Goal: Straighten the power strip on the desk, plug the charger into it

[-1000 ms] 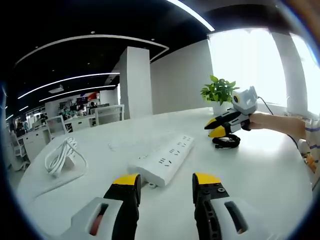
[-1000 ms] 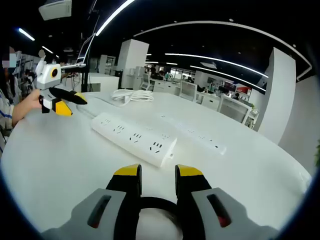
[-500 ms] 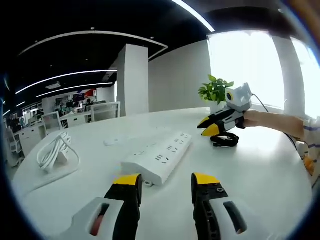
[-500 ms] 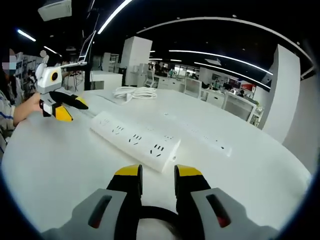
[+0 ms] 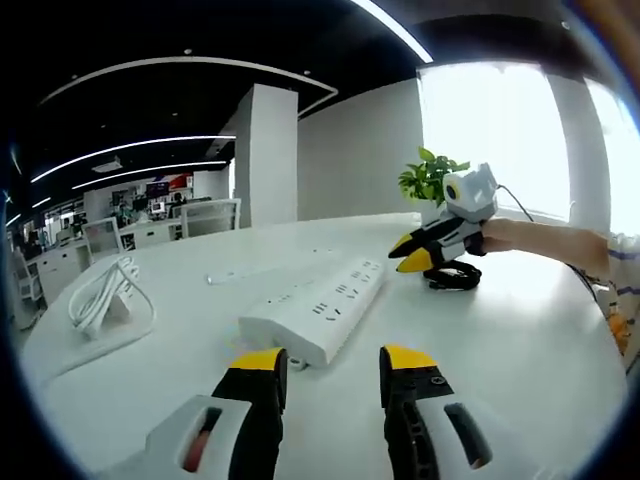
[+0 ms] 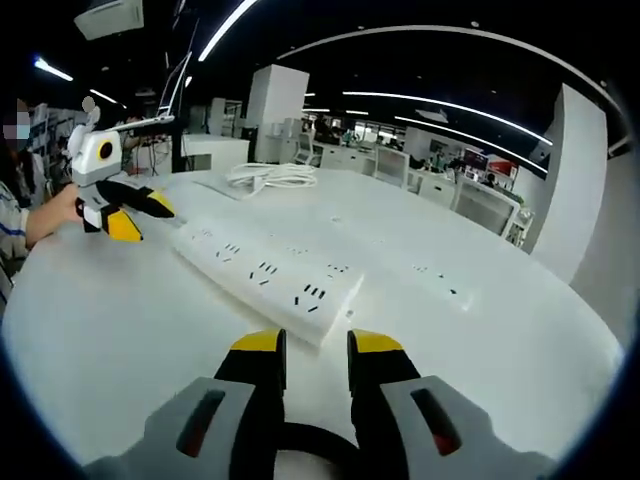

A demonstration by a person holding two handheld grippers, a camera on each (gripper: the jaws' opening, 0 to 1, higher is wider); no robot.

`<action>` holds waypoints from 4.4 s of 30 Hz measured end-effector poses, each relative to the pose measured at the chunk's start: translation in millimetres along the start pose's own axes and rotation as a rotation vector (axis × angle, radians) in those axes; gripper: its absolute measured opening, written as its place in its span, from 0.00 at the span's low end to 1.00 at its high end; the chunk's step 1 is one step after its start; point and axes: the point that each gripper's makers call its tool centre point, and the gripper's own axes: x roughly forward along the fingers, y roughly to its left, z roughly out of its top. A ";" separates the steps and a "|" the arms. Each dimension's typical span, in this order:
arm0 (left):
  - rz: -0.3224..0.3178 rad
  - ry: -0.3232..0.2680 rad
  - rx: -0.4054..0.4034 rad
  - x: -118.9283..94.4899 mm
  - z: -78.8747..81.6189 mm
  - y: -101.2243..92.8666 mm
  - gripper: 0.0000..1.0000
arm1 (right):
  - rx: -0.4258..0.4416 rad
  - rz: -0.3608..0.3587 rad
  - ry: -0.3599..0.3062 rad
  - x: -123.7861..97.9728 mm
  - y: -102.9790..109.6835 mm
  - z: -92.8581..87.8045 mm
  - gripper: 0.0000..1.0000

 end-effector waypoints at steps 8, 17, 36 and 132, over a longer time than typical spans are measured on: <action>-0.011 0.019 0.005 6.9 -2.5 -1.3 0.37 | -0.009 0.020 0.008 5.4 5.1 -5.1 0.23; -0.016 0.032 0.021 15.9 -1.8 -1.4 0.36 | -0.012 0.043 0.007 11.9 15.1 -8.1 0.23; -0.001 0.061 0.029 25.8 -5.9 3.2 0.35 | -0.002 0.032 0.002 16.1 8.8 -8.0 0.21; 0.052 0.124 0.071 22.7 -15.8 15.3 0.23 | 0.017 0.017 0.040 12.7 20.2 -9.3 0.16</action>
